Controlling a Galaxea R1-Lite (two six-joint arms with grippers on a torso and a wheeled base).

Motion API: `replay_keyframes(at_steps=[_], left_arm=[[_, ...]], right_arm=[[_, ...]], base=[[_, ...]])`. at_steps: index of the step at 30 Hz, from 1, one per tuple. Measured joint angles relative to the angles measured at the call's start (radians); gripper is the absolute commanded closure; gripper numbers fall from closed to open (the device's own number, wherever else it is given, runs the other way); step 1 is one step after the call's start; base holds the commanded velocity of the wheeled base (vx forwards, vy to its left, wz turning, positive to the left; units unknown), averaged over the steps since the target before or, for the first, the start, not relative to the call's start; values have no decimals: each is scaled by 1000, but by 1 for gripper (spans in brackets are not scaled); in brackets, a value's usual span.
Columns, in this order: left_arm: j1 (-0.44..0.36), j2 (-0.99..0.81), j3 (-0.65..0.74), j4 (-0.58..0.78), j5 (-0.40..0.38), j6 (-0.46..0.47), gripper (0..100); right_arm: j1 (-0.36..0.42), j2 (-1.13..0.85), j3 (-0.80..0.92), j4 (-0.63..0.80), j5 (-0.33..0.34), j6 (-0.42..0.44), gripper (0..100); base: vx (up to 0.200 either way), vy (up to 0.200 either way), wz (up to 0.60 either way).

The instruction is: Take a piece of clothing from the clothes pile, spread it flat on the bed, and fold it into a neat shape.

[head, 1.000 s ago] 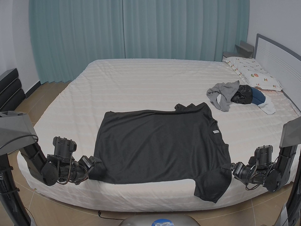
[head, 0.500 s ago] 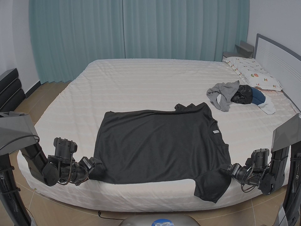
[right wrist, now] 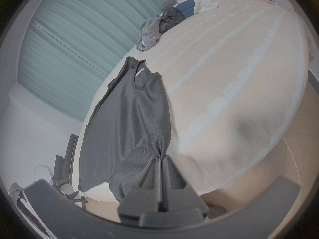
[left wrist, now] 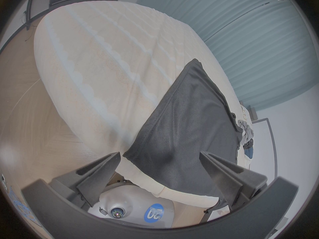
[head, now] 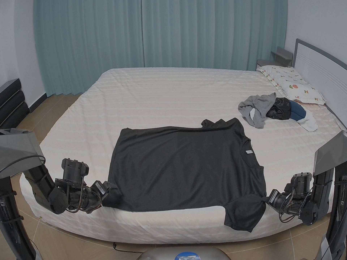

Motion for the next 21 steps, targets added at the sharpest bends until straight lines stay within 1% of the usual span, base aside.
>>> replay_keyframes(at_steps=[4, 11, 19, 20, 21], left_arm=[[8, 0, 1, 3, 1, 14, 0], [21, 0, 1, 7, 2, 26, 0], [25, 1, 1, 8, 2, 26, 0], [25, 1, 0, 8, 3, 26, 0], [26, 1, 0, 8, 2, 26, 0]], right_arm=[[-11, 0, 23, -34, 0, -12, 100], [-40, -3, 51, -50, 1, -45, 100], [-50, 10, 58, -97, 9, -47, 100], [-48, 12, 58, -97, 12, -46, 0], [-45, 14, 58, -98, 17, -46, 0]], base=[[0, 0, 0], [0, 0, 0], [0, 0, 0], [0, 0, 0], [0, 0, 0]])
